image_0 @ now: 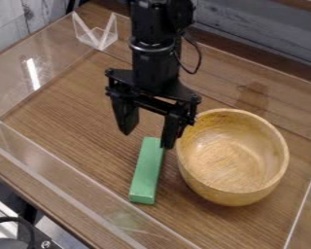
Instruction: Put the green block in the brown bowl
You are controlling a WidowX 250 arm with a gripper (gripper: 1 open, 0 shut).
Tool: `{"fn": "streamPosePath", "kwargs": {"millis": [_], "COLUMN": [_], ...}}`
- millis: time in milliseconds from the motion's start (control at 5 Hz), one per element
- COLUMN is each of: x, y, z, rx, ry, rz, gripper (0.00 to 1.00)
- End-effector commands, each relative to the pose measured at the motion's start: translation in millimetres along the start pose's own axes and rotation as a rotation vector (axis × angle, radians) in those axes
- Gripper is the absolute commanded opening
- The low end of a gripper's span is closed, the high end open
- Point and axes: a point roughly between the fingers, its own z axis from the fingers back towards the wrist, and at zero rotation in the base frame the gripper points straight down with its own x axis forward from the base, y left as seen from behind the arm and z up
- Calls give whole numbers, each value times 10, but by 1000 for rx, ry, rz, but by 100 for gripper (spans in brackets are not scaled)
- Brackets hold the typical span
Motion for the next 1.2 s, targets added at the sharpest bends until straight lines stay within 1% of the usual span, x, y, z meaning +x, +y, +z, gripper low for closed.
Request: {"fn": "streamPosePath", "kwargs": {"millis": [0,600,1000], "x": [15,-36,-65], "y": [-7,-24,-22], "z": [69,-46,-114], "rx": [-7,-16,-27], "ry": [-43,-29,-25], "rz": [1,4,10], "gripper": [100,100,100]}}
